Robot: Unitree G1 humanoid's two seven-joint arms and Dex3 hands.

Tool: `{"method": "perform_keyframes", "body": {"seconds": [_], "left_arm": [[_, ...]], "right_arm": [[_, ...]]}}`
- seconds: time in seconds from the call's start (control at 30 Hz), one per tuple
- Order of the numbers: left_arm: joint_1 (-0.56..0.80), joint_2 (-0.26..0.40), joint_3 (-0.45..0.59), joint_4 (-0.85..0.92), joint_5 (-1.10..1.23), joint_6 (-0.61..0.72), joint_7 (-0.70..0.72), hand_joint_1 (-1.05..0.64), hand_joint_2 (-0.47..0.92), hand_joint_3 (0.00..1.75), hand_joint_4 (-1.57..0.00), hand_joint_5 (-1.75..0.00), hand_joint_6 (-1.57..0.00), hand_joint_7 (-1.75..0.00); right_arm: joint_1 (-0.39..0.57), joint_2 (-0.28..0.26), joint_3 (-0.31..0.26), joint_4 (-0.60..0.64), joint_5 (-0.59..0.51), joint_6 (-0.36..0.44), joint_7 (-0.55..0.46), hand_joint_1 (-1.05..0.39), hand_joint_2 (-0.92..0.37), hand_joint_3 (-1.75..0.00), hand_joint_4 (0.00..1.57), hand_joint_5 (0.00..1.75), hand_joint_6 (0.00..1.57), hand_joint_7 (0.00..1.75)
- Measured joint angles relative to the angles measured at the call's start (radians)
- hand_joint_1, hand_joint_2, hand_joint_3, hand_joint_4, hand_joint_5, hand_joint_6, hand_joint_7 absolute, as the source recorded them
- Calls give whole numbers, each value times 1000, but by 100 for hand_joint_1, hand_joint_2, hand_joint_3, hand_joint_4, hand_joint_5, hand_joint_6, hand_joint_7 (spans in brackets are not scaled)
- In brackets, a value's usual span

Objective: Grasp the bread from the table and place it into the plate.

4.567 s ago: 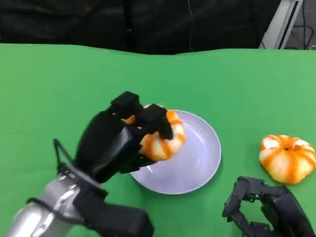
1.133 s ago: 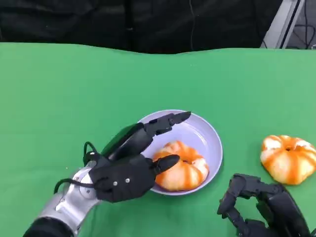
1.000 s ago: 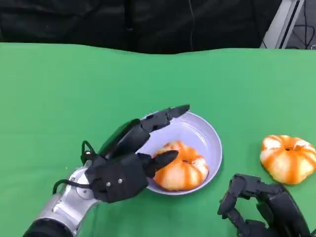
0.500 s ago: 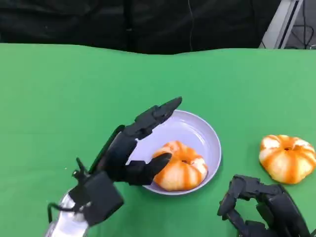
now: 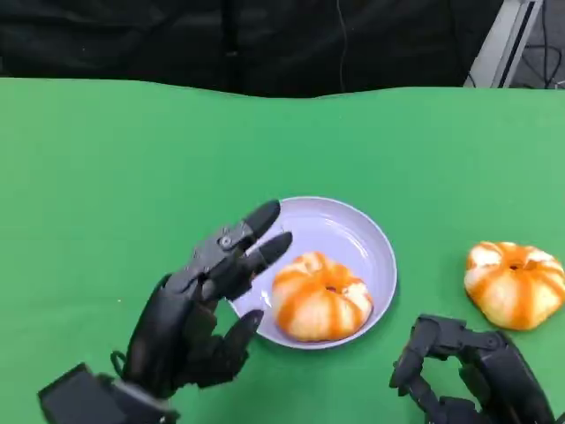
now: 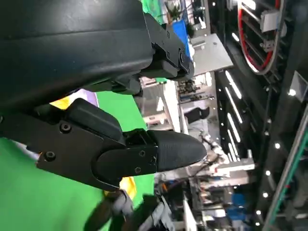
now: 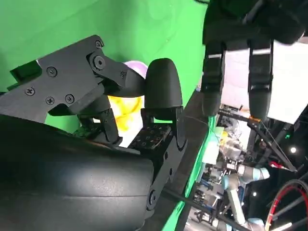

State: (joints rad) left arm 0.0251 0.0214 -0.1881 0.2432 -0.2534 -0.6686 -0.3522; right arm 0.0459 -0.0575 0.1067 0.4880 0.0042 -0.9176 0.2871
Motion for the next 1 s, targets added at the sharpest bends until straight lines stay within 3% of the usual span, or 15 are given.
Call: {"method": "perform_keyframes", "body": {"seconds": [0.33, 0.73, 0.87, 1.0], "left_arm": [[156, 3, 41, -49, -95, 12, -114, -72, 92, 50, -52, -3, -40, -2], [214, -32, 86, 93, -125, -106, -253, -51, 92, 49, -55, -2, -46, -2], [216, -43, 106, 124, -96, -141, -253, -25, 92, 33, -60, -2, -53, -3], [216, -48, 122, 137, -16, -163, -200, -3, 92, 33, -68, -4, -64, -5]], "right_arm": [[-4, -4, -1, 1, 4, 0, 6, -22, -61, -91, 79, 159, 80, 132], [21, -25, -3, -43, 17, 14, 11, -21, -62, -90, 80, 159, 81, 131], [29, -26, -3, -49, 17, 21, 15, -20, -61, -91, 80, 159, 81, 132], [31, -26, -3, -64, 17, 23, 15, -18, -61, -92, 79, 160, 81, 132]]}}
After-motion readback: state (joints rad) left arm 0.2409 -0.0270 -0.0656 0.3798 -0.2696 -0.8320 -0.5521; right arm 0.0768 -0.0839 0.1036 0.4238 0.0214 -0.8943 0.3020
